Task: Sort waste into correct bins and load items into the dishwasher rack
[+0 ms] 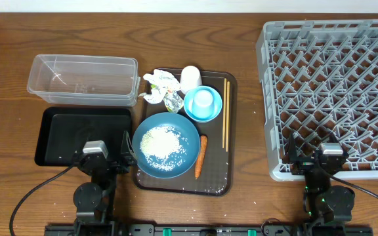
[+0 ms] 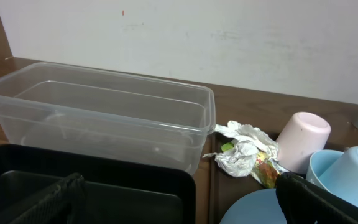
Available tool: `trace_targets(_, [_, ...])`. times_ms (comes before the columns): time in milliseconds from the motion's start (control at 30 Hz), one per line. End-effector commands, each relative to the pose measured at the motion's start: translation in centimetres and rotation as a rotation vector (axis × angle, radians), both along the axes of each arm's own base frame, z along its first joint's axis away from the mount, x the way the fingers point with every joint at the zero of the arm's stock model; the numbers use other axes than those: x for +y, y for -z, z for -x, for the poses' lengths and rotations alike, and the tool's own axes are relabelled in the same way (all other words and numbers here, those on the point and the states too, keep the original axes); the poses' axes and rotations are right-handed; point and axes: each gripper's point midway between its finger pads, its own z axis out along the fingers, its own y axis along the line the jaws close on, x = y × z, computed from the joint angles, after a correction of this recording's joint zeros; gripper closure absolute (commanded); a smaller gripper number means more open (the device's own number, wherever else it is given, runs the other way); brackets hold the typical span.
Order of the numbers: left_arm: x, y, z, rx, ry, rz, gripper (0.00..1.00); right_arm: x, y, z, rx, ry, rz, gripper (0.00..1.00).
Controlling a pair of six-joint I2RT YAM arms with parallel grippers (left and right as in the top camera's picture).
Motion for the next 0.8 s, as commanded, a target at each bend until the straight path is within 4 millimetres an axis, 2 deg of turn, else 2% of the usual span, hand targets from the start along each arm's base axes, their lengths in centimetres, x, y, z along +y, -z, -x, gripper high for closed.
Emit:
trace_targets(0, [0.6,1.7,0.1,0.051,-0.033,-0.010,0.01,-0.1,0.1,0.0,0.001,0.001,0.011,0.01])
trace_targets(633, [0.5,1.7,0.1,0.050,-0.030,-0.001,0.01,-0.1,0.1,0.0,0.001,0.001,0.011,0.01])
trace_targets(700, [0.1,1.7,0.1,0.045,-0.012,0.071,0.01,-0.1,0.1,0.0,0.001,0.001,0.011,0.01])
trace_targets(767, [-2.5,1.3,0.1,0.044,0.108,0.298,0.01,-0.1,0.1,0.0,0.001,0.001,0.011,0.01])
